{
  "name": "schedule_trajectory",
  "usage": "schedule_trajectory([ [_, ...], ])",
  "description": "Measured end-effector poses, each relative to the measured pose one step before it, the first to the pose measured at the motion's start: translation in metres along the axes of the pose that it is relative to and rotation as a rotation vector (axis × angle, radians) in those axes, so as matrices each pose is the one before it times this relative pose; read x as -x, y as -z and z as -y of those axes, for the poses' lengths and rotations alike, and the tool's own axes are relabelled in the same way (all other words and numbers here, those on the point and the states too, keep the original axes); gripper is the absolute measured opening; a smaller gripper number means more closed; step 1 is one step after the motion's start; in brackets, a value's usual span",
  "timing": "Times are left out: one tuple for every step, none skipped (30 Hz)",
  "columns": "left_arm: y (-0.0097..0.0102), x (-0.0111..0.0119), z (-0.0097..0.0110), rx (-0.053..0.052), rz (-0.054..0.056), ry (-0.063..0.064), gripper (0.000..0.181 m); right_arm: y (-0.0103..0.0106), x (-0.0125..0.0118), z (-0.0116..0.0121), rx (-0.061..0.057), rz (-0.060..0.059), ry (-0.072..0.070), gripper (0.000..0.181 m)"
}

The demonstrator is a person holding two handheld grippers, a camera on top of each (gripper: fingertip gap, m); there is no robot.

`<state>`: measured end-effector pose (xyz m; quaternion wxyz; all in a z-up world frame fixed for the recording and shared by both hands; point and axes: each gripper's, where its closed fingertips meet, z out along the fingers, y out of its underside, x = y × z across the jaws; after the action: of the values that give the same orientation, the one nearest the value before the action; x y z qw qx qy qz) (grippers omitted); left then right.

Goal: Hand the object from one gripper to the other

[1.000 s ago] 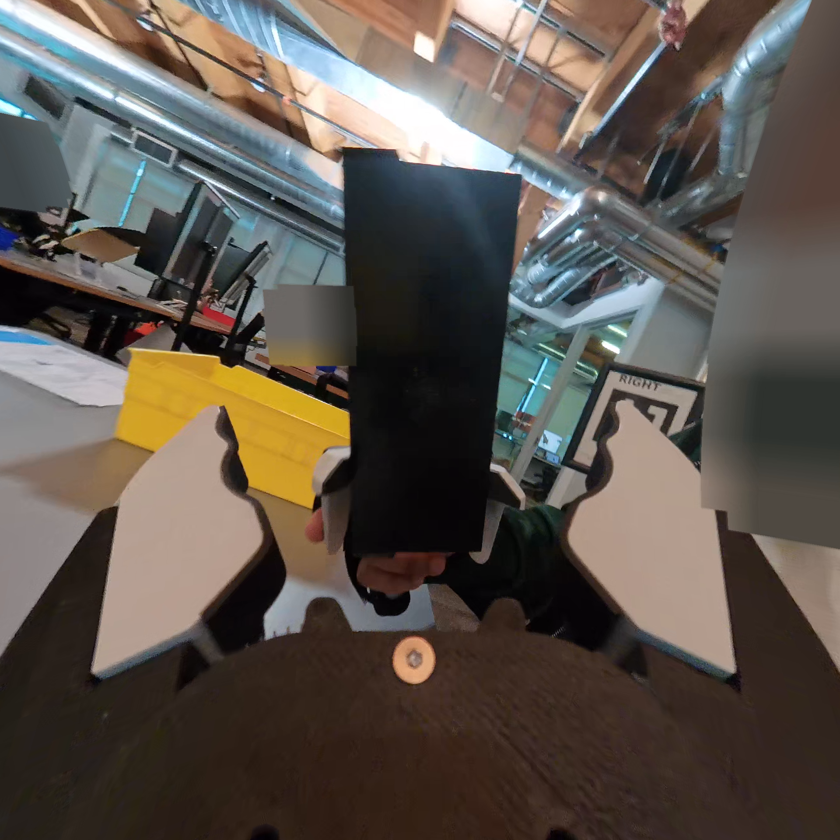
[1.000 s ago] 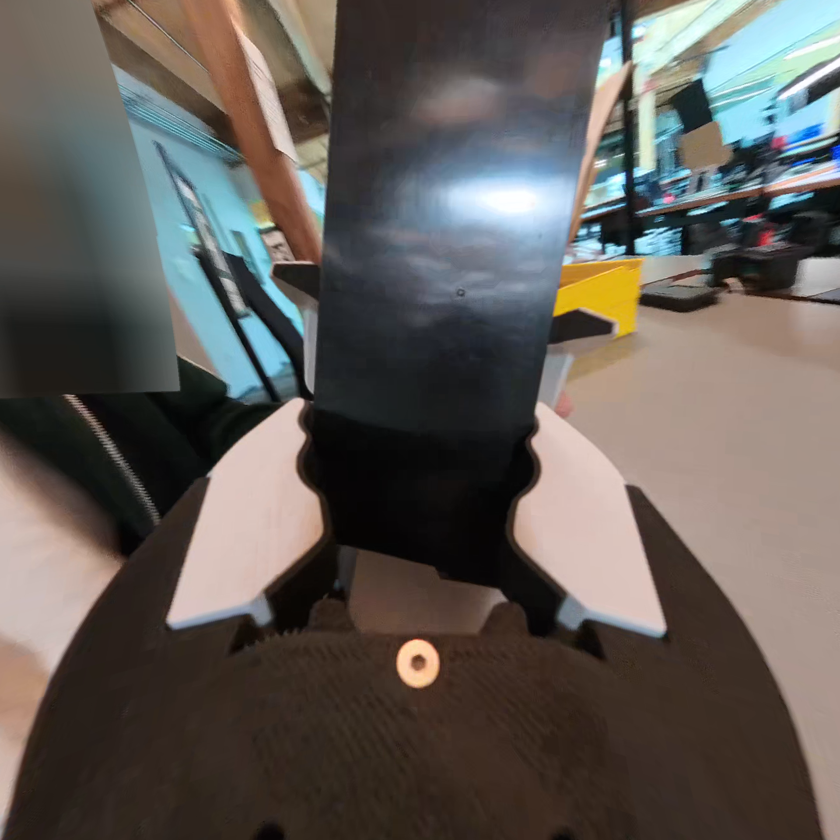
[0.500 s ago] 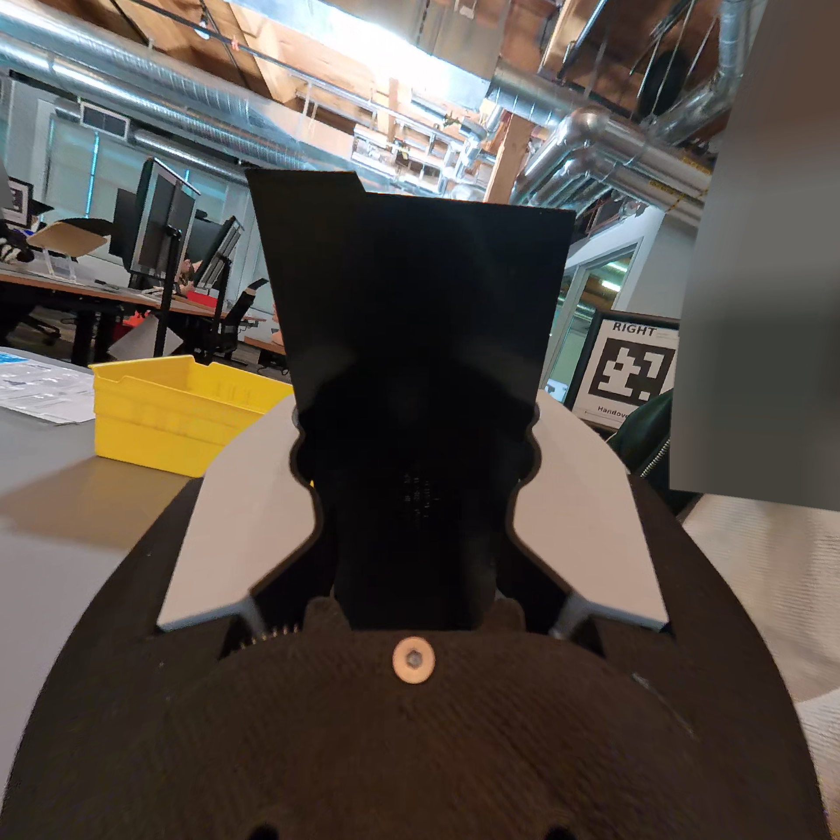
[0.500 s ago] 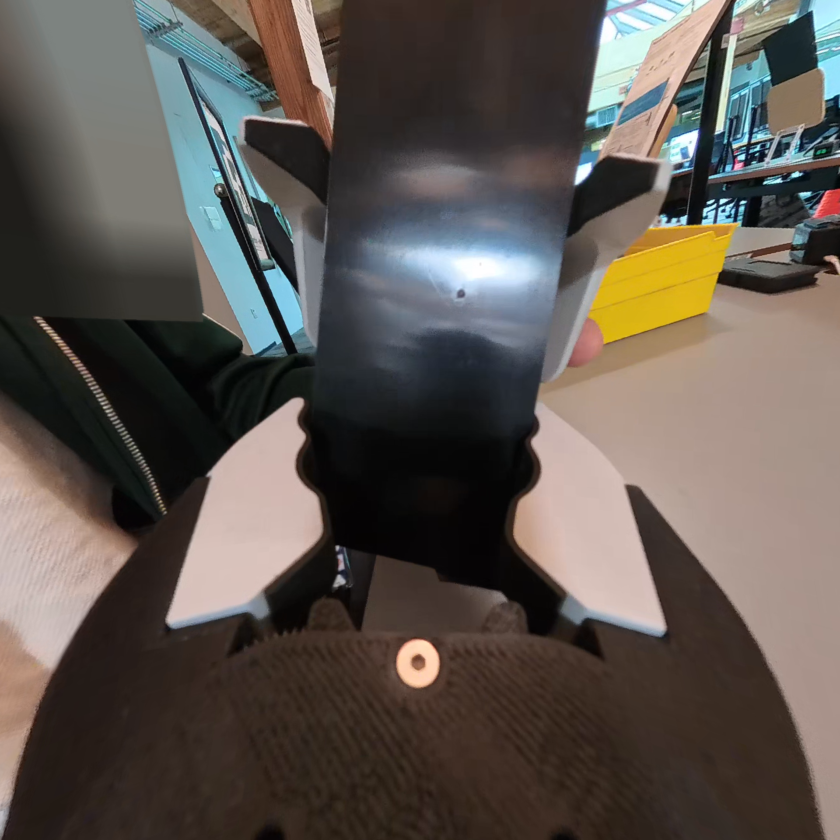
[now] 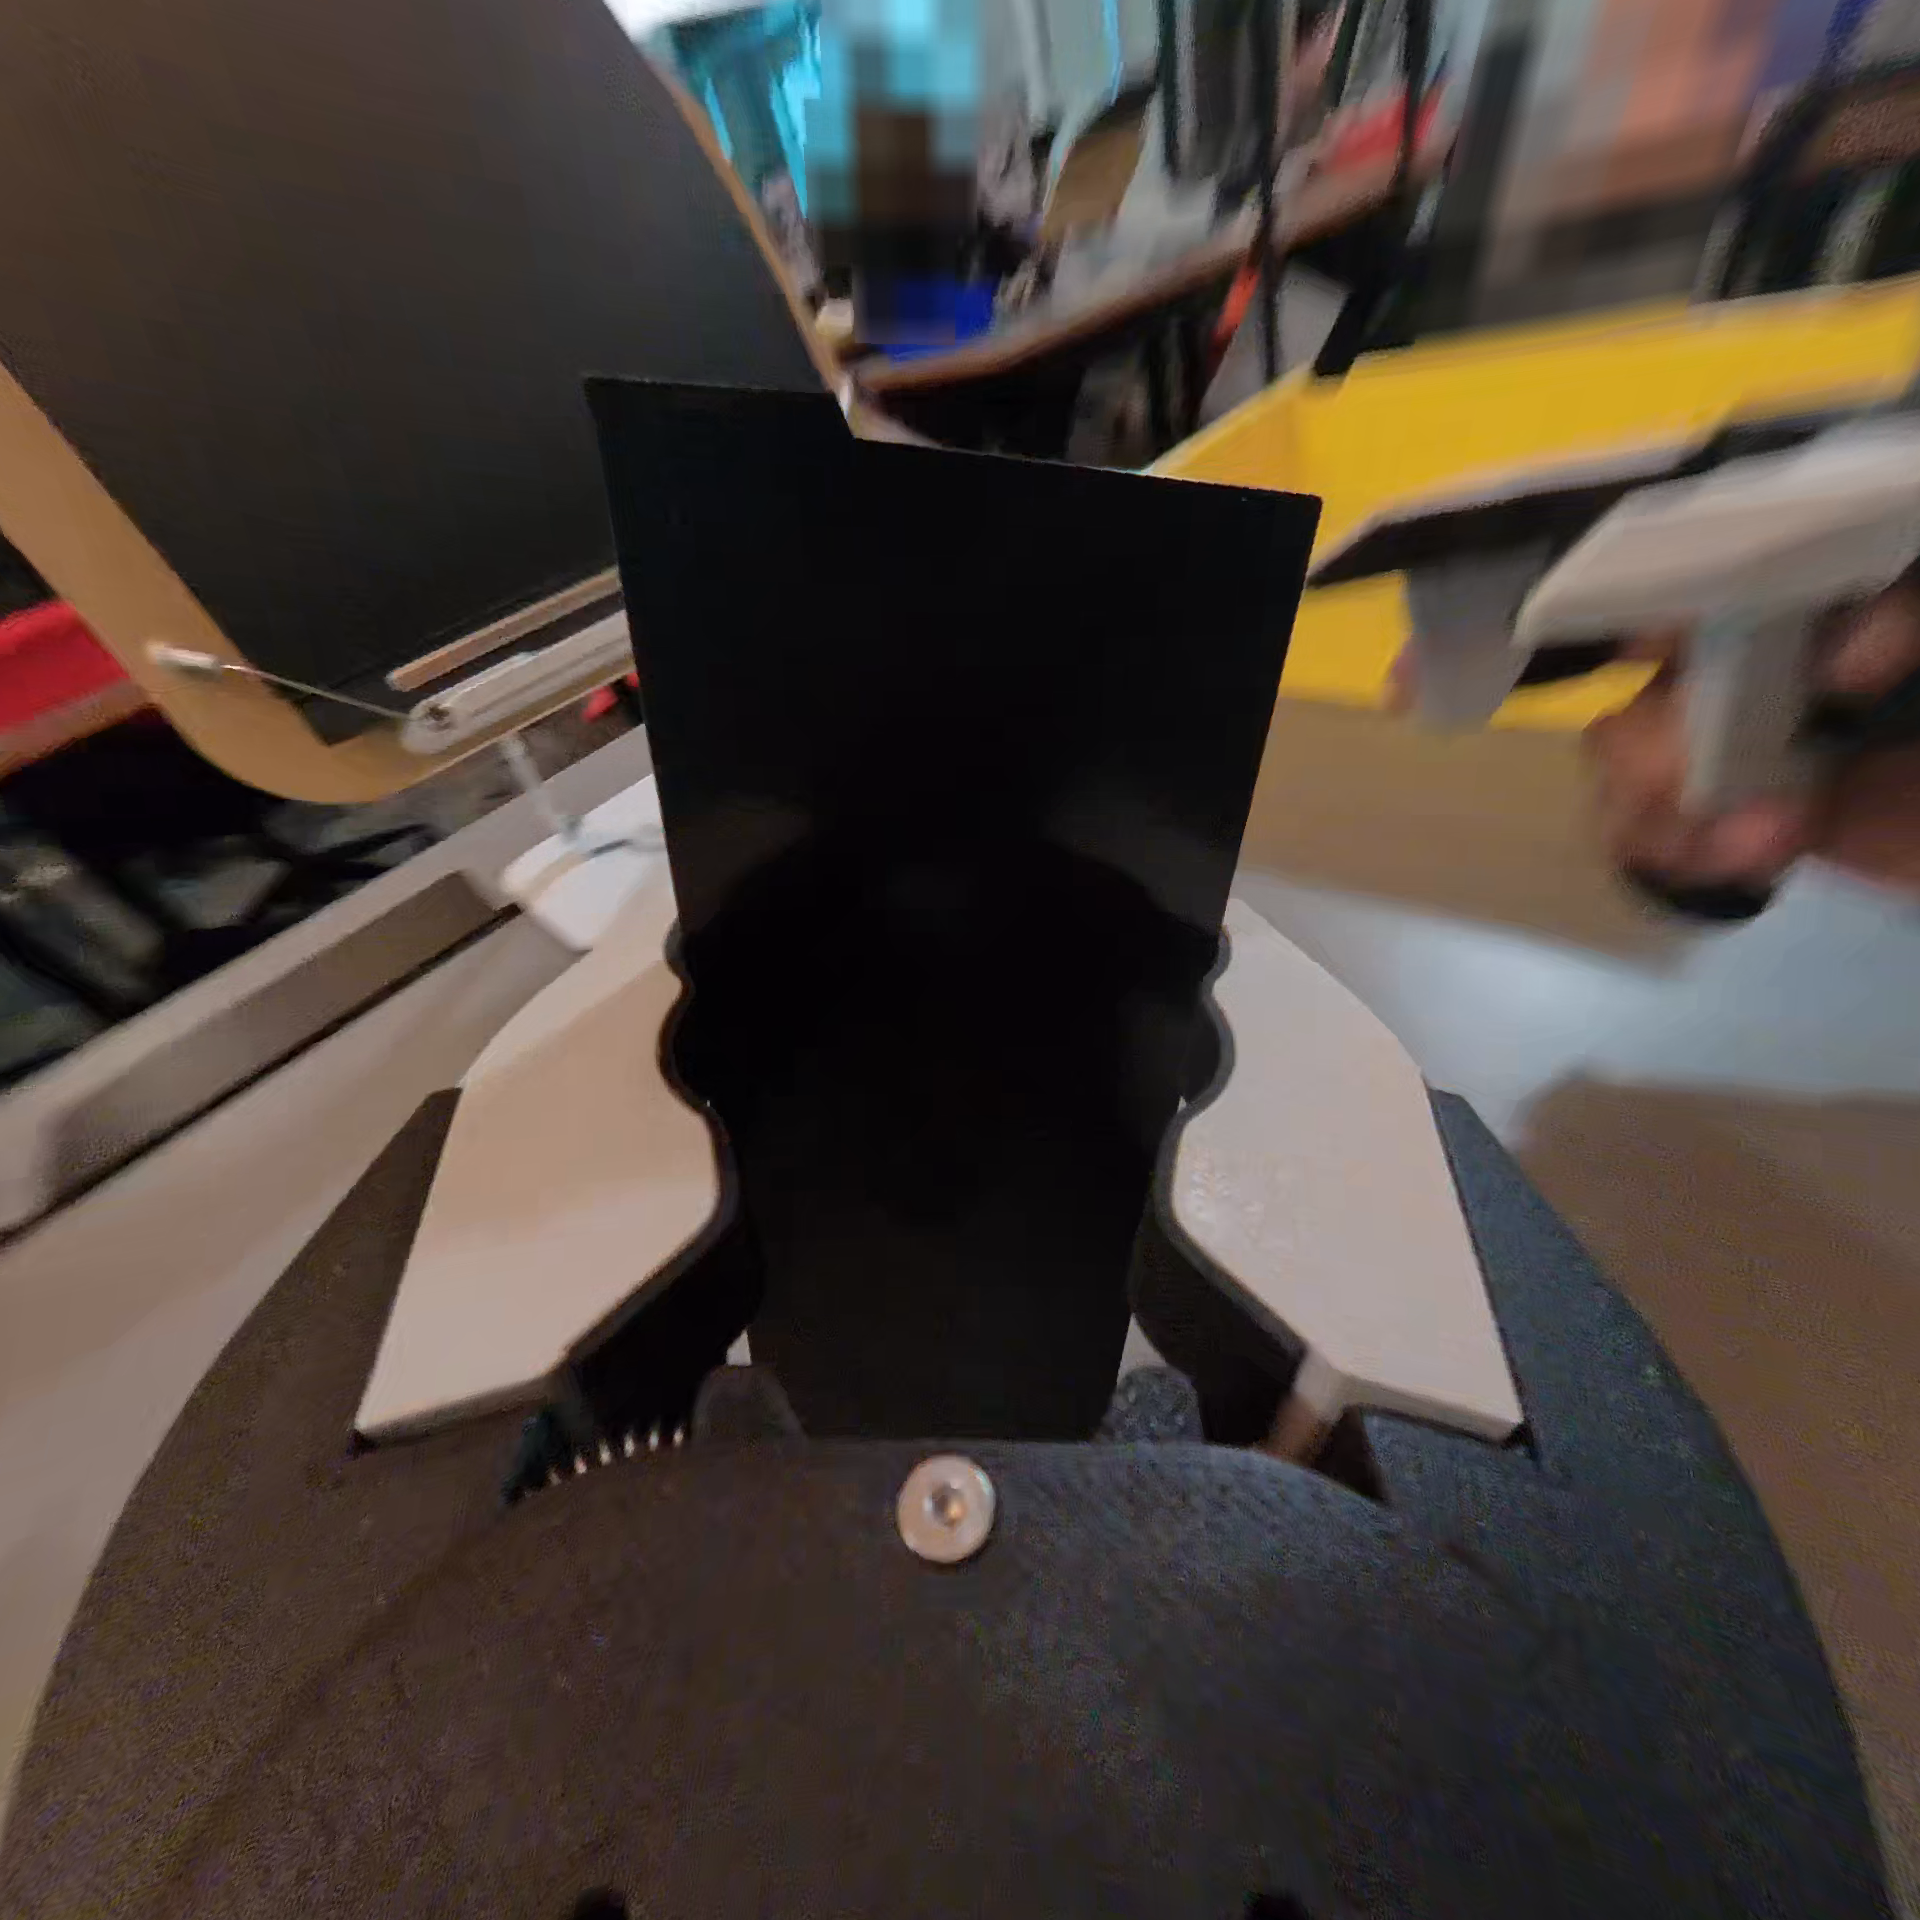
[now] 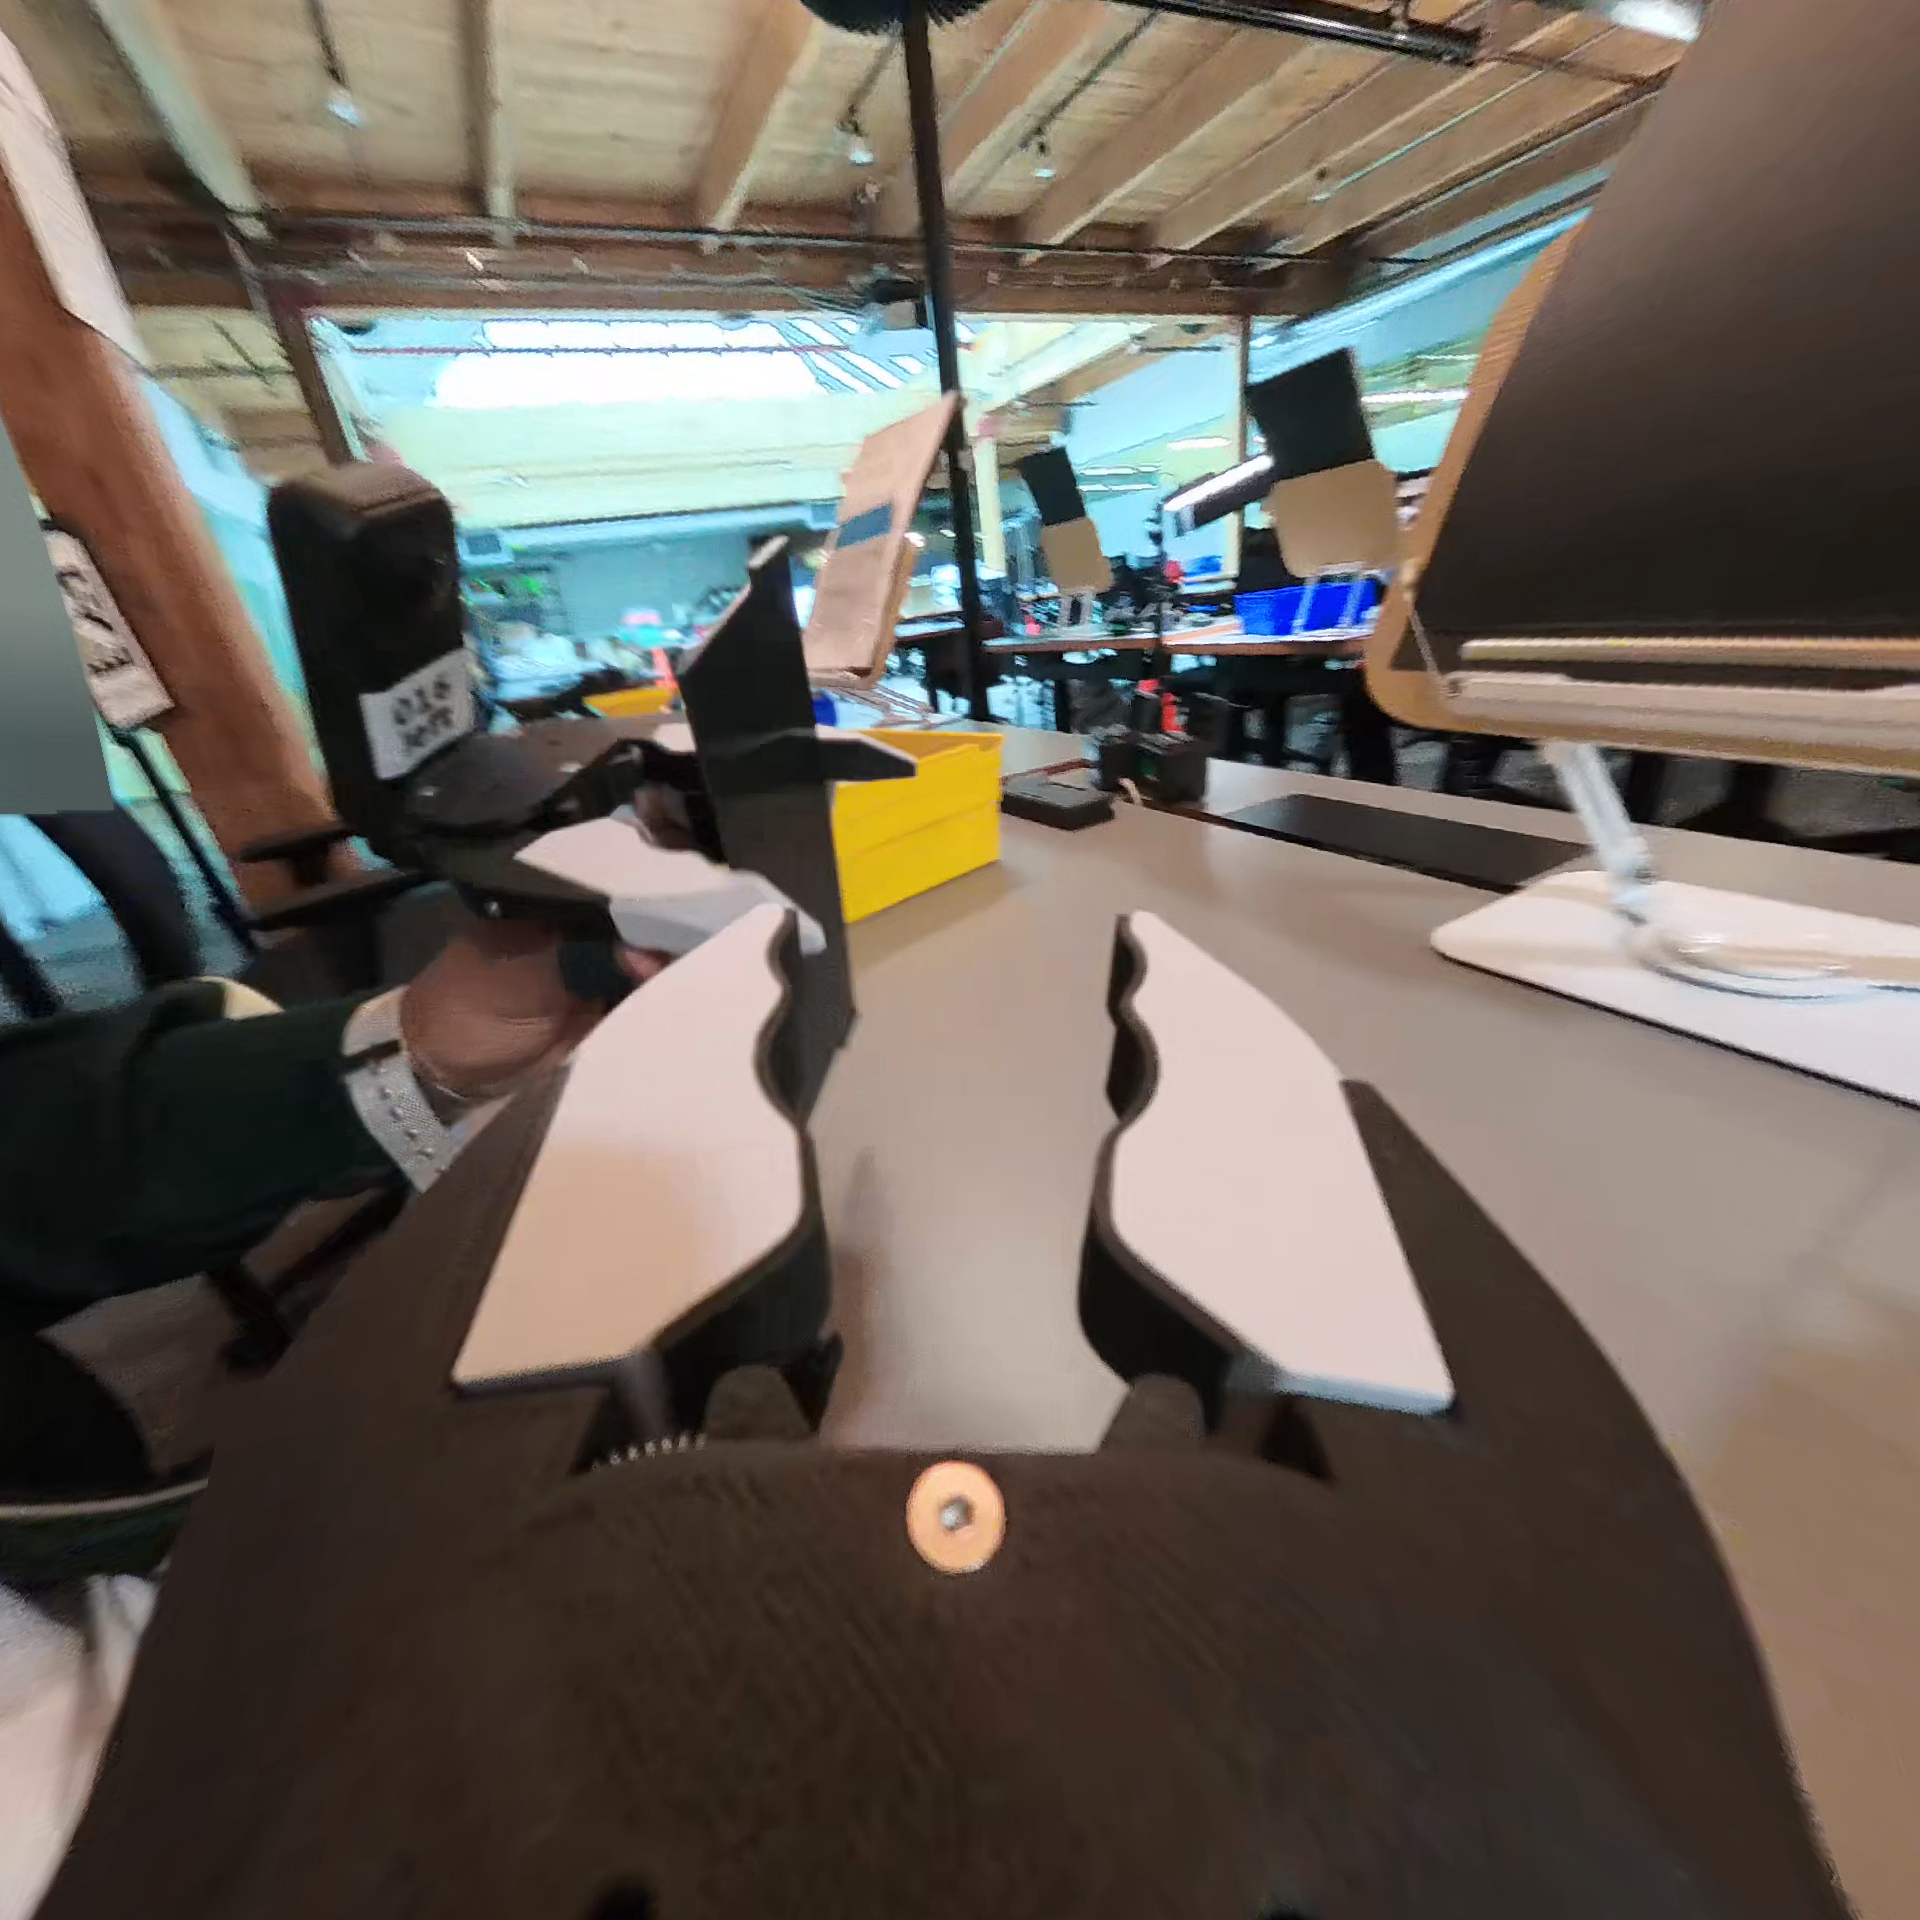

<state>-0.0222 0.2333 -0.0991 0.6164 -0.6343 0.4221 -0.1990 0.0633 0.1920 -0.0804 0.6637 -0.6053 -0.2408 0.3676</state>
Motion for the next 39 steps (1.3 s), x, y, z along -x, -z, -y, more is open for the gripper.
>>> schedule_trajectory([
  [-0.0018, 0.00212, -0.00776, 0.062, 0.0357, -0.0769, 0.091, -0.00003, -0.00104, 0.00103, 0.0213, -0.0261, 0.0235, 0.057],
  [-0.0015, 0.00153, -0.00617, 0.0482, 0.0331, -0.063, 0.091, -0.00127, 0.00201, -0.00043, 0.0268, -0.0109, 0.023, 0.057],
  [-0.00167, -0.0002, -0.00521, 0.0389, 0.0209, -0.0494, 0.091, -0.00217, 0.0045, -0.00173, 0.0325, -0.0014, 0.0225, 0.057],
  [-0.00171, -0.00127, -0.00508, 0.039, 0.0132, -0.041, 0.091, -0.00276, 0.00576, -0.00235, 0.0362, 0.001, 0.0218, 0.057],
  [-0.00172, -0.00148, -0.00409, 0.0349, 0.0144, -0.0397, 0.091, -0.00292, 0.0068, -0.00205, 0.034, 0.0029, 0.0254, 0.055],
  [-0.0015, -0.00265, -0.00301, 0.0291, 0.0117, -0.0498, 0.091, -0.00317, 0.0061, -0.0025, 0.0367, -0.0026, 0.0283, 0.053],
  [-0.00116, -0.00354, -0.00161, 0.0255, 0.0123, -0.0595, 0.091, -0.00337, 0.0049, -0.00346, 0.0418, -0.0079, 0.0283, 0.053],
  [-0.0008, -0.00422, 0.00027, 0.0195, 0.0129, -0.0645, 0.091, -0.00313, 0.00408, -0.00384, 0.0411, -0.0078, 0.0249, 0.052],
  [-0.00075, -0.00536, 0.00174, 0.0147, 0.0097, -0.0662, 0.091, -0.00298, 0.00194, -0.00474, 0.0427, -0.0142, 0.0198, 0.052],
  [-0.00055, -0.0059, 0.00312, 0.0097, 0.0078, -0.0635, 0.091, -0.00298, 0.00121, -0.00575, 0.0437, -0.0112, 0.0134, 0.052],
  [-0.00034, -0.00624, 0.00397, 0.0063, 0.0043, -0.0569, 0.091, -0.00303, 0.00115, -0.0064, 0.0412, -0.002, 0.004, 0.052],
  [-0.00015, -0.00616, 0.00468, 0.0029, 0.0019, -0.051, 0.091, -0.00301, 0.00033, -0.0064, 0.0349, -0.0011, -0.0063, 0.052],
  [0.00014, -0.00532, 0.00498, -0.0011, 0.0051, -0.0456, 0.091, -0.0029, 0.00039, -0.00632, 0.0283, 0.0049, -0.0146, 0.051],
  [0.00023, -0.00511, 0.00491, -0.0033, 0.0011, -0.0352, 0.091, -0.00274, 0.00134, -0.00604, 0.0232, 0.0144, -0.0207, 0.049],
  [0.00015, -0.00494, 0.00484, -0.0045, -0.0043, -0.024, 0.091, -0.00215, 0.00122, -0.00521, 0.0163, 0.0162, -0.023, 0.043],
  [0.00011, -0.00365, 0.00406, -0.0036, -0.0026, -0.0158, 0.09, -0.00116, 0.00277, -0.00369, 0.0078, 0.0265, -0.0193, 0.025],
  [-0.00059, -0.0012, 0.00055, 0.0116, 0.0065, -0.0099, 0.09, -0.00005, 0.00712, -0.00126, -0.0026, 0.0583, -0.0178, 0.012],
  [-0.00082, 0.00003, 0.00009, 0.0018, 0.0038, -0.0063, 0.09, -0.00016, 0.00533, -0.0001, -0.004, 0.0469, -0.0292, 0.003],
  [-0.00037, 0.00069, -0.00051, -0.003, -0.001, 0.0074, 0.09, -0.00031, -0.00012, 0.00083, -0.0051, 0.006, -0.0328, 0.002],
  [0.00062, 0.00154, 0.00092, -0.0154, 0.0025, 0.011, 0.09, 0.00023, 0.00035, 0.00172, -0.0073, 0.0132, -0.0138, 0.002],
  [0.00107, 0.0023, 0.00172, -0.0232, 0.0112, 0.0063, 0.091, 0.00075, 0.00036, 0.00215, -0.0088, 0.0148, -0.01, 0.002],
  [0.0009, 0.00205, 0.00172, -0.0225, 0.0116, 0.0057, 0.091, 0.00122, -0.00017, 0.00217, -0.0108, 0.0133, -0.0168, 0.002],
  [0.00061, 0.00173, 0.0013, -0.0171, 0.0069, 0.0136, 0.09, 0.00169, -0.00069, 0.00214, -0.0148, 0.0093, -0.019, 0.002],
  [0.00018, 0.00301, 0.00025, -0.0133, 0.0124, 0.0212, 0.093, 0.00233, -0.00239, 0.0019, -0.0169, 0.0006, -0.0154, 0.001],
  [-0.00008, 0.00358, -0.00014, -0.0168, 0.0111, 0.0334, 0.102, 0.00288, -0.0035, 0.00206, -0.0182, -0.0022, -0.0166, 0.001],
  [-0.00009, 0.00387, -0.00052, -0.018, 0.0046, 0.0442, 0.11, 0.0033, -0.00394, 0.00276, -0.0218, 0.0011, -0.0209, 0.002],
  [0.00026, 0.00528, -0.00121, -0.0165, 0.0077, 0.0534, 0.118, 0.00394, -0.00455, 0.00383, -0.0275, 0.002, -0.0251, 0.002],
  [0.00042, 0.00665, -0.00149, -0.0186, 0.0093, 0.0631, 0.124, 0.00459, -0.00485, 0.00445, -0.0323, 0.0043, -0.0261, 0.002],
  [0.0006, 0.00672, -0.00182, -0.0192, 0.0031, 0.0717, 0.128, 0.00492, -0.00546, 0.00435, -0.0325, 0.0026, -0.0282, 0.002],
  [0.00077, 0.0068, -0.0018, -0.0218, -0.0043, 0.0811, 0.133, 0.00495, -0.00568, 0.00368, -0.0269, 0.0036, -0.0309, 0.002],
  [0.00087, 0.00697, -0.00191, -0.0245, -0.009, 0.088, 0.135, 0.00456, -0.00514, 0.00294, -0.0215, 0.0063, -0.0275, 0.002],
  [0.00082, 0.00687, -0.00214, -0.0256, -0.0154, 0.0942, 0.136, 0.00402, -0.00653, 0.00163, -0.0109, -0.0068, -0.0288, 0.002],
  [0.00085, 0.00572, -0.00258, -0.0267, -0.0279, 0.1013, 0.136, 0.00305, -0.00601, 0.00053, -0.0039, -0.0083, -0.0192, 0.002],
  [0.00048, 0.00546, -0.0034, -0.0235, -0.0325, 0.1064, 0.136, 0.00195, -0.00445, -0.00054, 0.0002, -0.0049, -0.01, 0.002],
  [0.00022, 0.00483, -0.00394, -0.0232, -0.0392, 0.1094, 0.134, 0.00098, -0.0033, -0.00077, 0.0006, -0.0043, -0.0082, 0.002],
  [-0.00017, 0.00485, -0.00389, -0.0253, -0.0397, 0.112, 0.135, 0.00023, -0.00103, -0.00044, -0.0019, 0.0048, -0.0077, 0.002],
  [-0.00015, 0.00604, -0.00446, -0.0155, -0.0273, 0.1095, 0.137, -0.00034, 0.00147, 0.00021, -0.0061, 0.0177, -0.0075, 0.002],
  [-0.00042, 0.00315, -0.00409, -0.0093, -0.0432, 0.1027, 0.135, -0.00063, 0.00258, 0.00059, -0.0077, 0.0207, -0.0083, 0.002],
  [-0.00095, -0.00102, -0.00405, 0.0026, -0.0642, 0.0947, 0.131, -0.00079, 0.00381, 0.00088, -0.0089, 0.0264, -0.0033, 0.002],
])
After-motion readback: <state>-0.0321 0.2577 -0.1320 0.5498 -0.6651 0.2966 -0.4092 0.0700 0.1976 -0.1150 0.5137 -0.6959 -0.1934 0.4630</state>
